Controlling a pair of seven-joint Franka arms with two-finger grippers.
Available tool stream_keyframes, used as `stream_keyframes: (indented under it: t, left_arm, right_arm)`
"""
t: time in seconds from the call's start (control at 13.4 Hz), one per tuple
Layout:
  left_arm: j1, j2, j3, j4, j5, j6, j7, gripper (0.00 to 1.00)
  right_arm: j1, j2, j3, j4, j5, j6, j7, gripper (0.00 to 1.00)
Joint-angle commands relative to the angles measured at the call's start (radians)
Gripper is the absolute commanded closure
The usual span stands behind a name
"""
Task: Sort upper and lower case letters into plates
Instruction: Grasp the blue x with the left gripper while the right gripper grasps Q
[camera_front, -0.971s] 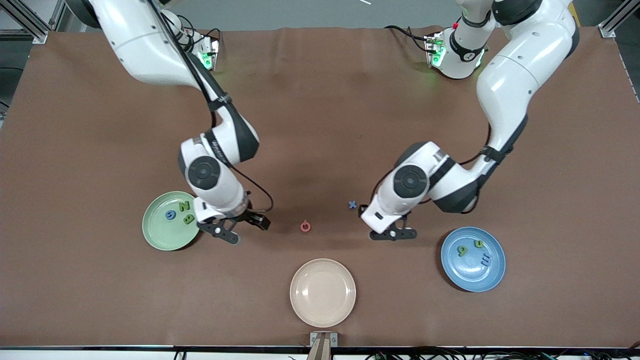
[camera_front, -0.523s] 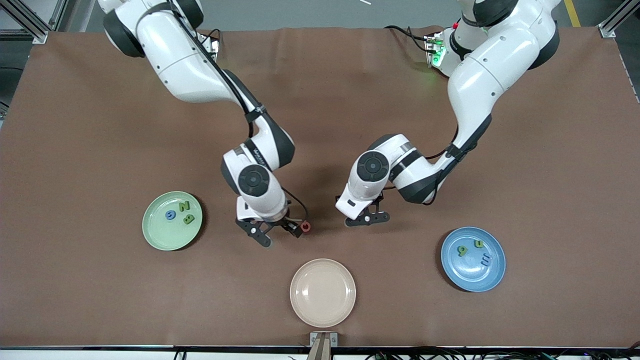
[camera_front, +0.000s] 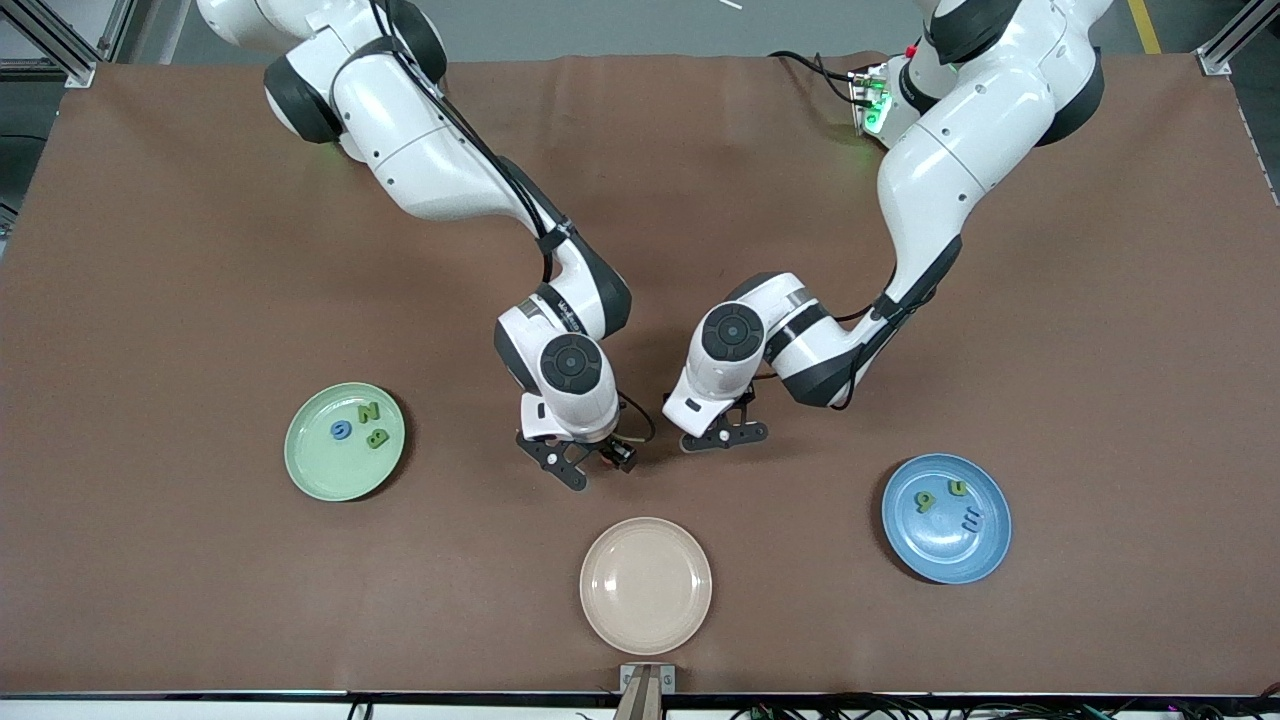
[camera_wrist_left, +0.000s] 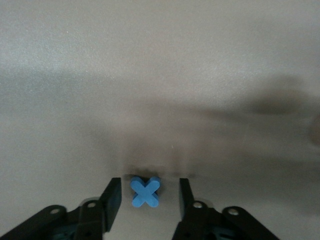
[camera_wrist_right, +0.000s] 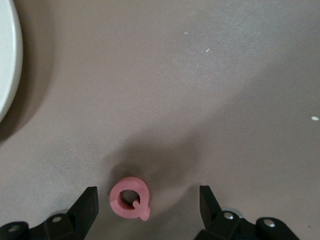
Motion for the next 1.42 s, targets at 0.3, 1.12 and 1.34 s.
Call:
stream_keyframes:
  t: [0.3, 1.12, 1.34]
  left_arm:
    - [-0.002, -0.008, 0.006, -0.041, 0.023, 0.016, -0.026, 0.63]
    - [0.147, -0.159, 0.003, -0.029, 0.025, -0.07, 0.127, 0.99]
    - [0.24, -0.196, 0.003, -0.032, 0.026, -0.111, 0.322, 0.99]
  right_arm:
    - [0.026, 0.044, -0.008, 0.033, -0.019, 0.051, 0.005, 0.34]
    - [-0.089, -0.092, -0.004, -0.056, -0.005, -0.101, -0.337, 1.0]
    - [-0.218, -0.269, 0.001, -0.261, 0.0, -0.103, -0.62, 1.0]
